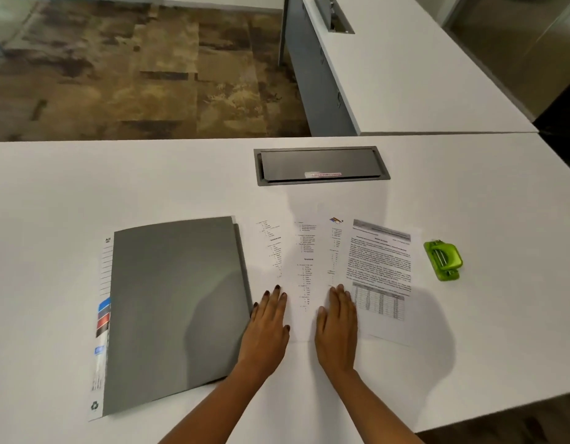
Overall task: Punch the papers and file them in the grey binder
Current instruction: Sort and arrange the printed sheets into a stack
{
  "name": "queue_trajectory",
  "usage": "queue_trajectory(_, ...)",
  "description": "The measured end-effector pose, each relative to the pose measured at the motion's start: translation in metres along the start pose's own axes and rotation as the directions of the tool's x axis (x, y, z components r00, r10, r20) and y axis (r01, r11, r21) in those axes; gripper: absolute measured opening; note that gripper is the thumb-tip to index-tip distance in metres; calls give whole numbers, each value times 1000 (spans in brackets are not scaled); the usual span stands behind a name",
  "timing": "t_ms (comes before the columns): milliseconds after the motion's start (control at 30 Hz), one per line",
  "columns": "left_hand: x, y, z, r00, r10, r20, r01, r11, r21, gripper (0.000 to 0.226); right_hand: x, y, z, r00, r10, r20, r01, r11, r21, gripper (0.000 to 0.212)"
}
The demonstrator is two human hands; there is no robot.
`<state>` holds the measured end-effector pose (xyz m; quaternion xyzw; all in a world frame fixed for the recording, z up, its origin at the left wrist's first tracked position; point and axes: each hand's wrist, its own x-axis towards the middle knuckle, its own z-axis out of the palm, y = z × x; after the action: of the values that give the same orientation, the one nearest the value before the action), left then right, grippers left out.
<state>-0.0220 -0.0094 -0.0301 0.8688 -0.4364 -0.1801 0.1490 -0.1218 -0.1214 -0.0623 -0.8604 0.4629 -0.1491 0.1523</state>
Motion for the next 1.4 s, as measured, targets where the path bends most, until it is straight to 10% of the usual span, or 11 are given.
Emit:
queue_trajectory(233, -1, -8, 5, 999, -46, -23, 44, 996, -74, 65, 43, 24, -35, 894, 375, -245, -305, 910, 280, 32)
queue_trajectory(433, 5, 3, 6, 991, -121, -56, 108, 974, -197, 61, 66, 47, -58, 686, 721, -97, -708, 692, 138, 57)
queue_trajectory(1400, 28, 19, 4, 998, -49, 39, 55, 981, -184, 69, 88, 76, -89, 505, 845, 176, -863, 500, 76, 98)
